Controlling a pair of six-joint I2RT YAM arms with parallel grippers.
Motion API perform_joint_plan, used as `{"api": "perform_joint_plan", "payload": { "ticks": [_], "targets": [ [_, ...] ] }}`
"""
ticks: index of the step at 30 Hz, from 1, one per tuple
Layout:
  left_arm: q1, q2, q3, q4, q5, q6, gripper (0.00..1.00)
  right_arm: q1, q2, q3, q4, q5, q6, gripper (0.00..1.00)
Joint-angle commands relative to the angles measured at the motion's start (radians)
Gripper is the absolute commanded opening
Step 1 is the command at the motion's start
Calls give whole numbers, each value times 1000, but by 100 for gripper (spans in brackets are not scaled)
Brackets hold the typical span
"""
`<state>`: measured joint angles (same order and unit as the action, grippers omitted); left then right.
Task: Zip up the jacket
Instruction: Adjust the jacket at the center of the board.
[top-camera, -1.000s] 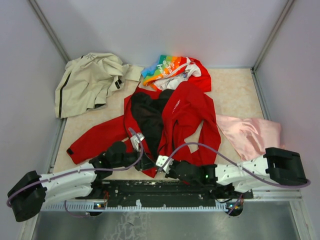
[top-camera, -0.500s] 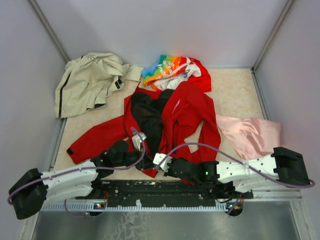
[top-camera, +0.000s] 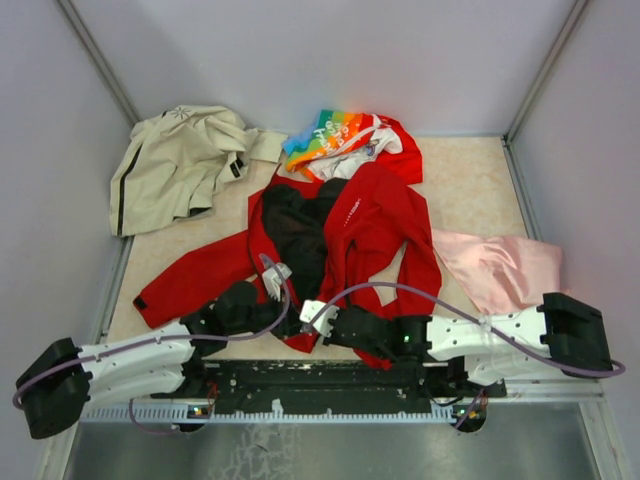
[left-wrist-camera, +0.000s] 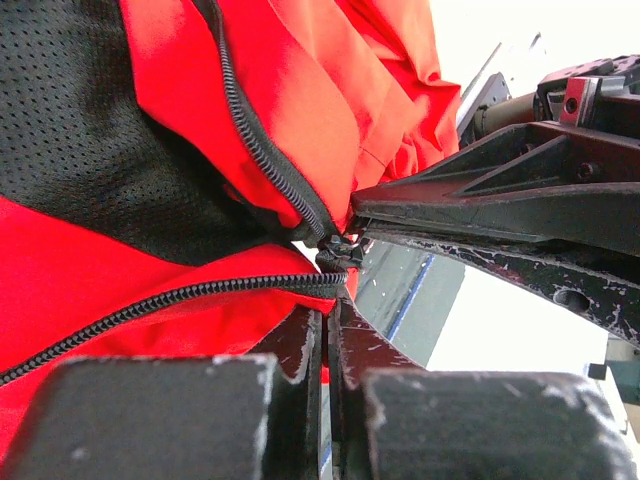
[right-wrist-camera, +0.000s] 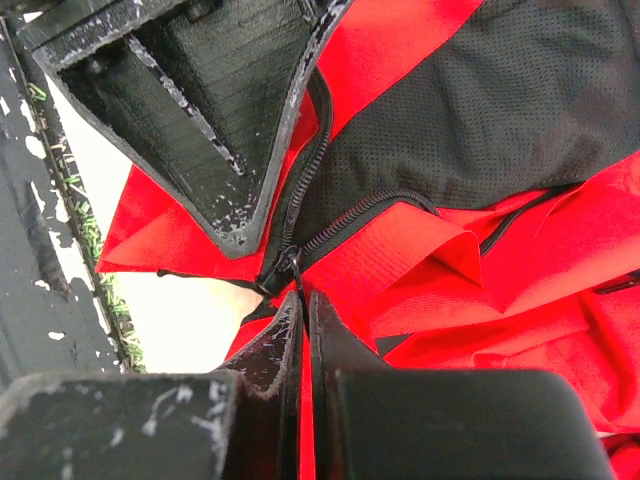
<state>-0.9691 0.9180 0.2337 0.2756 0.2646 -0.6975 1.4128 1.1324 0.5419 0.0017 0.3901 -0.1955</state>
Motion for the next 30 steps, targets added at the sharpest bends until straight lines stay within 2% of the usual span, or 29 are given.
{"api": "perform_joint_plan", "payload": {
  "ticks": [1,8,13,17,21,25,30],
  "targets": [
    [-20,-29,21,-157,-41,42,0,-30,-33,75,42,92,-48,0],
    [-46,31,36,-167,-4,71,0,-70,-8,94,73,206,-62,0],
    [-78,68,41,-133,4,73,0,-81,26,105,146,169,-89,0],
    [-79,5,25,-138,-66,27,1,-83,51,128,131,102,-66,0],
    [-79,-133,-15,-178,-205,-42,10,-82,66,143,110,37,-4,0],
    [-78,-289,-42,-235,-299,-107,25,-80,108,157,101,-16,44,0],
    [-79,-414,-61,-288,-334,-180,39,-64,156,181,109,-52,76,0]
  ]
}}
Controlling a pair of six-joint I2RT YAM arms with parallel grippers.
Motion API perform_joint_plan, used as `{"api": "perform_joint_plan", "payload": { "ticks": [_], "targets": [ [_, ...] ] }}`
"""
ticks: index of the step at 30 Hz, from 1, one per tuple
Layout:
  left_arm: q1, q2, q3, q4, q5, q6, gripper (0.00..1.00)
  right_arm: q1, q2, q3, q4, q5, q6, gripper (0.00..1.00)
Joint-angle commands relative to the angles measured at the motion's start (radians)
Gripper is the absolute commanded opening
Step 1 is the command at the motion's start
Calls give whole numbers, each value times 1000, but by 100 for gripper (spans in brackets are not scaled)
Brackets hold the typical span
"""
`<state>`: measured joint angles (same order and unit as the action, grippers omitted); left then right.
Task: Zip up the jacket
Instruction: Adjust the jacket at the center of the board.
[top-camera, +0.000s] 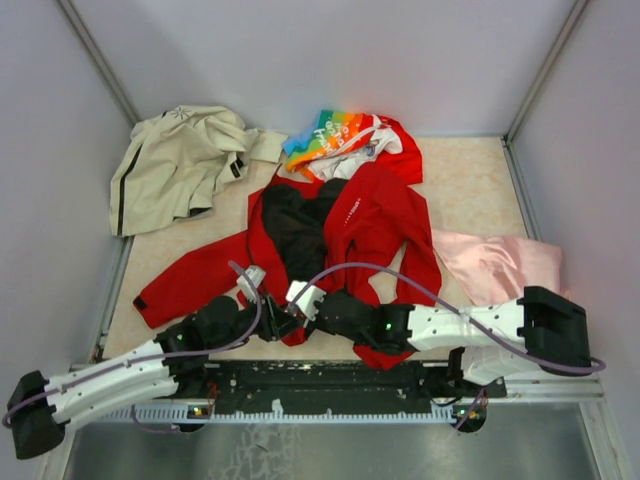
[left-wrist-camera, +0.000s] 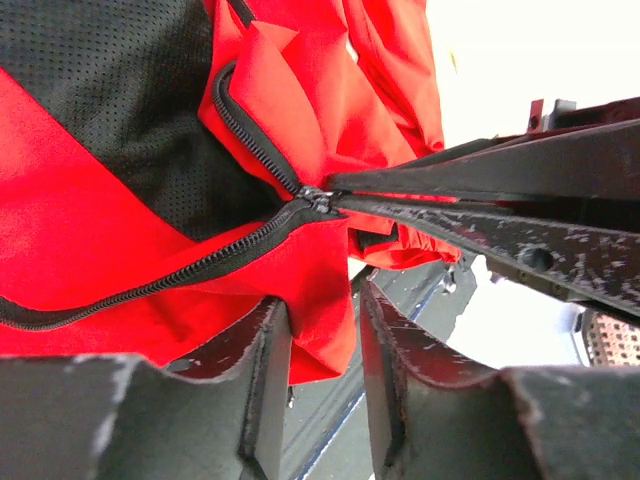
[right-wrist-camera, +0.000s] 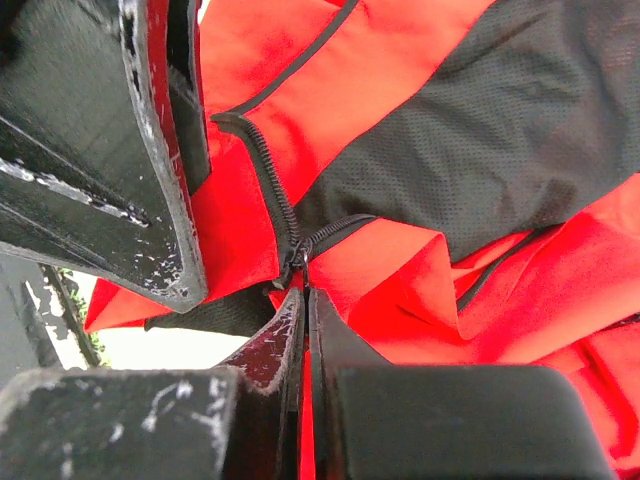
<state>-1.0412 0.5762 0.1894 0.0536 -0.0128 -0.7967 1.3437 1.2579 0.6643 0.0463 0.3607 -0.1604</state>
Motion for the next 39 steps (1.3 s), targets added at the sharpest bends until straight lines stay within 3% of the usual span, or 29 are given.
{"api": "perform_joint_plan", "payload": {
  "ticks": [1,6,13,19,25,28,39],
  "targets": [
    [-6,-93,-20,-74,-59,-97,41,8,36,63,65,-26,43,0],
    [-6,-178,-33,-107,-87,-152,54,21,45,82,55,-53,57,0],
    [-6,-134,-55,-52,-98,-175,54,32,40,90,61,-123,70,0],
    [-6,-79,-54,5,-77,-163,42,32,33,79,70,-143,77,0],
    [-6,-94,-69,10,-50,-150,12,32,25,79,50,-105,74,0],
    [-6,-109,-77,1,-24,-140,2,31,22,86,33,-44,55,0],
    [-6,-24,-84,52,167,-95,0,-56,50,149,-17,47,-14,0]
  ]
}}
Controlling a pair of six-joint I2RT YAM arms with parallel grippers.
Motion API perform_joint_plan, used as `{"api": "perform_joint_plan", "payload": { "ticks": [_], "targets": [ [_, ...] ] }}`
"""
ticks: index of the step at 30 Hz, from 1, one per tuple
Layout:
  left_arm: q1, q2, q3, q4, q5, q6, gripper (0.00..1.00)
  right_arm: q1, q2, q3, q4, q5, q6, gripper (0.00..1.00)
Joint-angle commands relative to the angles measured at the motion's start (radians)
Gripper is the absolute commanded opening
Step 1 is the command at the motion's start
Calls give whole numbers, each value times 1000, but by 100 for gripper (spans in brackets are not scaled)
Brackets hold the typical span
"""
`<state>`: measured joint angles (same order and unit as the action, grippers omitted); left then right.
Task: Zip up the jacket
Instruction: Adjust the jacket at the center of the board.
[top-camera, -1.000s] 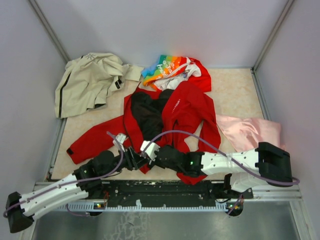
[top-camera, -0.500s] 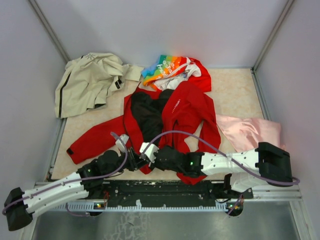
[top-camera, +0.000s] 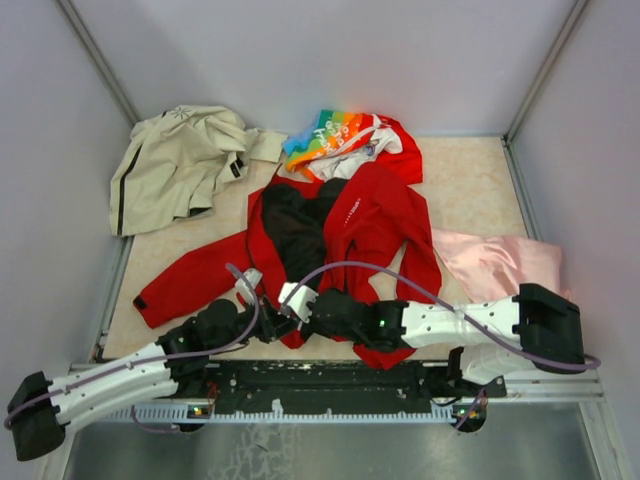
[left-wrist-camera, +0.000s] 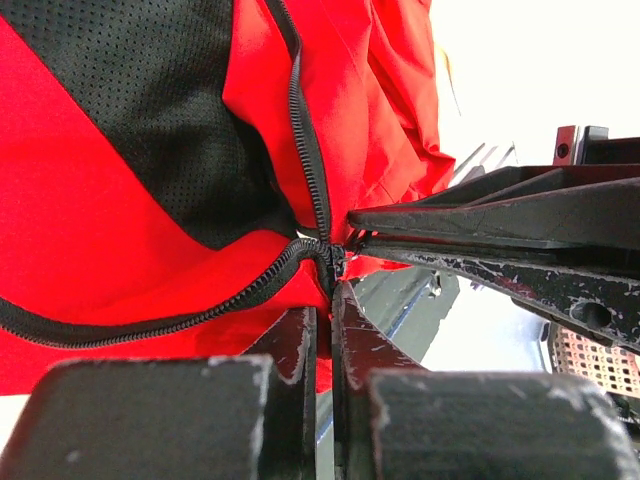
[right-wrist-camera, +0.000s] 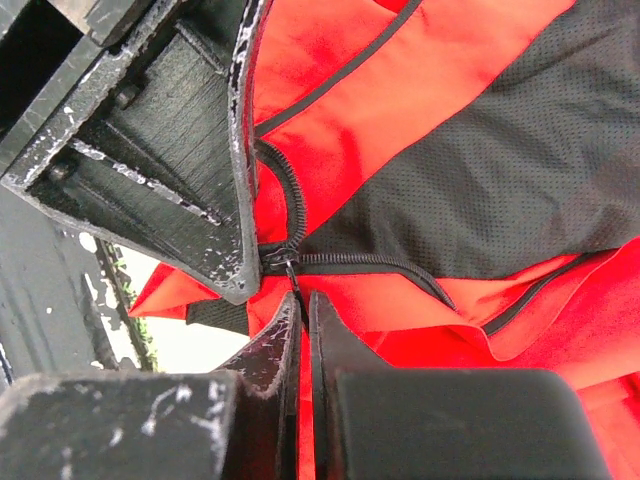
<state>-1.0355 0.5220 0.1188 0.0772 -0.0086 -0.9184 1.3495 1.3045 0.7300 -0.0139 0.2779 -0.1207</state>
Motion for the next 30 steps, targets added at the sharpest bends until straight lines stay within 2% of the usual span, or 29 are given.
{"api": "perform_joint_plan", "payload": {
  "ticks": [1,8,15,19,23,28,30],
  "targets": [
    [-12,36,-16,36,172,27,0,-74,9,89,35,138,-59,0],
    [-12,21,-28,23,177,35,0,-163,25,101,-15,146,-80,0],
    [-12,18,-17,-23,149,67,0,-168,1,158,-75,169,-128,0],
    [-12,15,-8,-38,139,72,0,-167,-5,179,-106,97,-108,0],
    [-13,-14,23,-135,72,72,11,-166,-9,159,-114,-36,-72,0],
    [-12,-80,79,-298,-14,59,37,-167,-11,129,-88,-132,-26,0],
    [-12,-116,97,-344,-27,38,43,-164,-8,135,-85,-158,-13,0]
  ]
}}
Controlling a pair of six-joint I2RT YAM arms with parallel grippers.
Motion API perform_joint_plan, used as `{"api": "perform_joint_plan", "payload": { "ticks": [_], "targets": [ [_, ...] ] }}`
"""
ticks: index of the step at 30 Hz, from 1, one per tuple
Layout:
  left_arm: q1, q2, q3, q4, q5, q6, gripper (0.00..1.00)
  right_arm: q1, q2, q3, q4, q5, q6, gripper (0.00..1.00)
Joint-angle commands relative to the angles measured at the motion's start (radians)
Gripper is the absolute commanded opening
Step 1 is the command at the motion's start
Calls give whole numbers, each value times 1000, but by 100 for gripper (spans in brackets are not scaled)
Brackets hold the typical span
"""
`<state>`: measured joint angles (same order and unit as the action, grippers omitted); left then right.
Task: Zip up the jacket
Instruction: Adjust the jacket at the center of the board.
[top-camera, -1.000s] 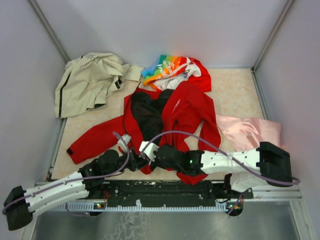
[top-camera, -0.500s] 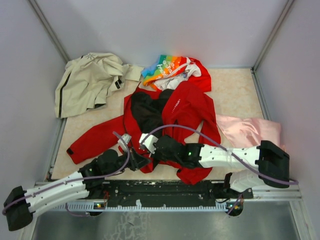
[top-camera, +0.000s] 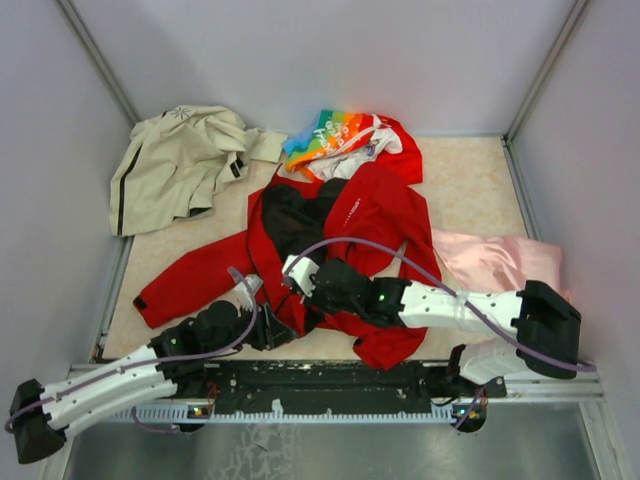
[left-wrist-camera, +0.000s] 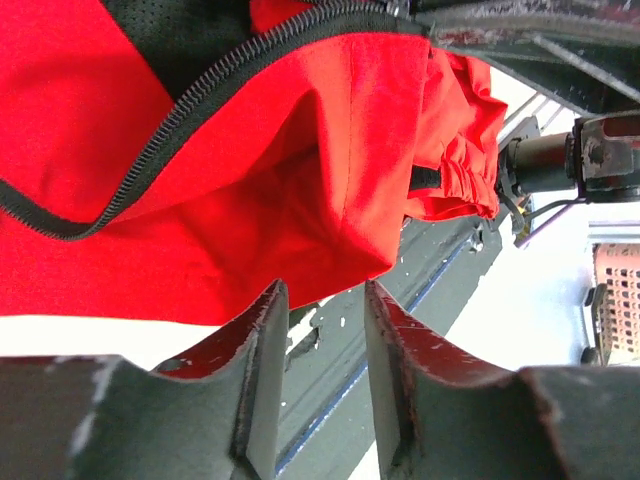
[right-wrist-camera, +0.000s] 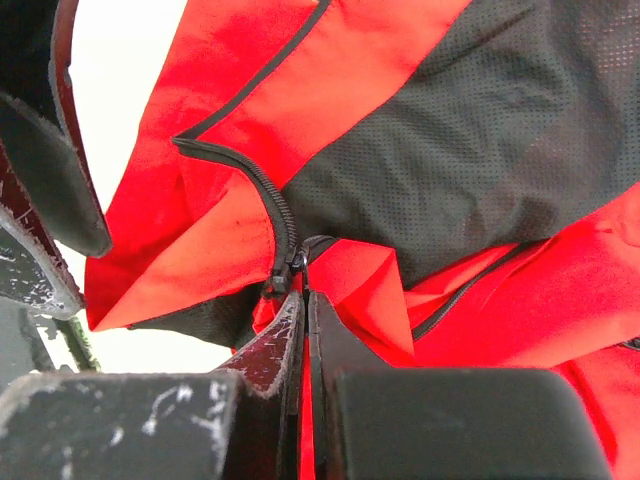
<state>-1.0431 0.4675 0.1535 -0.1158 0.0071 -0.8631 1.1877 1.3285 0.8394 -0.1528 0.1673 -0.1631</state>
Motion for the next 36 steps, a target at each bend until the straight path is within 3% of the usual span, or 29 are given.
{"api": "perform_joint_plan", "payload": {
  "ticks": [1,8,17,36],
  "targets": [
    [-5,-81,69,-169,-46,-30,44,2,-29,32,53,-55,32,0],
    [-4,-213,110,-273,-97,-104,48,47,29,102,21,-128,28,0],
    [-5,-220,93,-232,-134,-129,49,90,135,202,-53,-190,31,0],
    [-5,-245,-2,-144,-166,-164,31,118,165,232,-90,-202,43,0]
  ]
}}
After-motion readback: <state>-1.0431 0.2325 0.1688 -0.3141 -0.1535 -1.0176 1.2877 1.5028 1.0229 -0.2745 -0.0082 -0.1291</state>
